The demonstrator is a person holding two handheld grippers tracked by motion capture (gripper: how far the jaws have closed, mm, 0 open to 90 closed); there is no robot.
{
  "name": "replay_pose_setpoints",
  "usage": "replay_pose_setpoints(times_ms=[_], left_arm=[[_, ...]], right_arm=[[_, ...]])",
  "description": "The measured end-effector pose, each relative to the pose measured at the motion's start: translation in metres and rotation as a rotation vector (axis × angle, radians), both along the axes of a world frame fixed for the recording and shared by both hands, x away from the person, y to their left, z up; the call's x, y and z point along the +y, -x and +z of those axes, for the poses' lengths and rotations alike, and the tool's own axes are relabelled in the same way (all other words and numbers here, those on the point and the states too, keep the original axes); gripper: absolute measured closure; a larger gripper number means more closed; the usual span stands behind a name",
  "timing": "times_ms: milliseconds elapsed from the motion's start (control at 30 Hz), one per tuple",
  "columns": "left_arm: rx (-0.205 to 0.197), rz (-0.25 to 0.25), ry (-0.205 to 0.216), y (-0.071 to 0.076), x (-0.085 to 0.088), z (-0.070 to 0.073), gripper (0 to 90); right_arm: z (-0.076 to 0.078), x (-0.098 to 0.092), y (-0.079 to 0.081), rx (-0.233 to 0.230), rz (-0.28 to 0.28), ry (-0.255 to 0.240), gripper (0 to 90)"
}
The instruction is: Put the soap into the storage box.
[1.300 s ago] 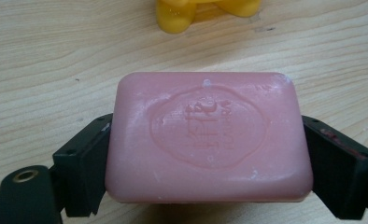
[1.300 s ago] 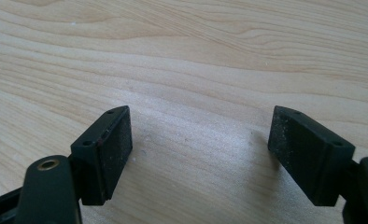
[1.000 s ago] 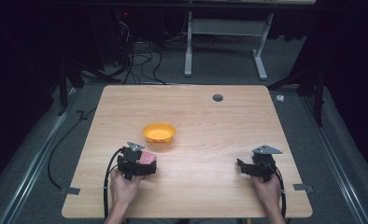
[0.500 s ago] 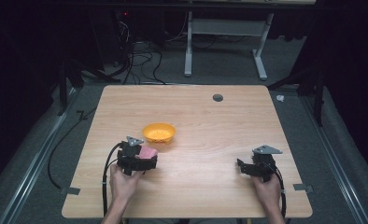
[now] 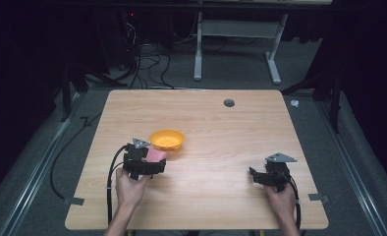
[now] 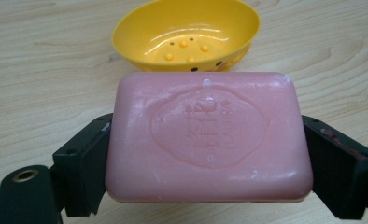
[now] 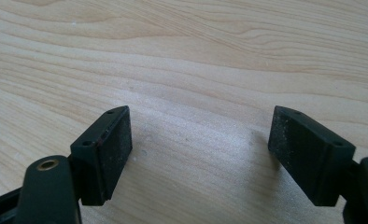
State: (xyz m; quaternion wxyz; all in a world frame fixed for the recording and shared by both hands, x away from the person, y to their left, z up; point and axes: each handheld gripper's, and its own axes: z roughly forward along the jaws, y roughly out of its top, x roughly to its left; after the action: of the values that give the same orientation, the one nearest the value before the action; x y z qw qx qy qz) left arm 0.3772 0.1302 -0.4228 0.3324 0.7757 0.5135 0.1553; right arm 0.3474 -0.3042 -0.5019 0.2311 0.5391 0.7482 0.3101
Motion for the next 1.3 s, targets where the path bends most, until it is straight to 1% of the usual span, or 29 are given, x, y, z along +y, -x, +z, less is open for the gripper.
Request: replay_pose_setpoints(times_ms=[33, 333, 400, 633, 767, 967, 1267, 1300], left_arm=[[0.004, -0.002, 0.006, -0.001, 0.0, 0.001, 13.6], [-0.005, -0.002, 0.011, -0.007, -0.001, 0.01, 13.6], [-0.003, -0.004, 0.019, -0.008, -0.001, 0.012, 13.6], [-0.008, -0.007, 0.022, -0.014, -0.004, 0.017, 13.6], [-0.001, -0.01, 0.038, -0.016, -0.004, 0.018, 13.6], [0.009, -0.003, 0.046, -0.02, -0.003, 0.017, 13.6], [0.002, -0.01, 0.043, -0.025, -0.005, 0.025, 13.6], [0.001, -0.01, 0.05, -0.025, -0.005, 0.025, 13.6]], right_arm=[[0.0, 0.0, 0.0, 0.0, 0.0, 0.0, 22.3], [0.0, 0.0, 0.0, 0.0, 0.0, 0.0, 22.3], [0.0, 0.0, 0.0, -0.001, 0.001, 0.0, 22.2], [0.0, 0.0, 0.0, 0.0, 0.0, -0.001, 22.2], [0.0, 0.0, 0.0, 0.0, 0.0, -0.001, 22.2], [0.0, 0.0, 0.0, 0.0, 0.001, -0.001, 22.2], [0.0, 0.0, 0.0, 0.0, 0.001, 0.0, 22.2], [0.0, 0.0, 0.0, 0.0, 0.001, 0.0, 22.2]])
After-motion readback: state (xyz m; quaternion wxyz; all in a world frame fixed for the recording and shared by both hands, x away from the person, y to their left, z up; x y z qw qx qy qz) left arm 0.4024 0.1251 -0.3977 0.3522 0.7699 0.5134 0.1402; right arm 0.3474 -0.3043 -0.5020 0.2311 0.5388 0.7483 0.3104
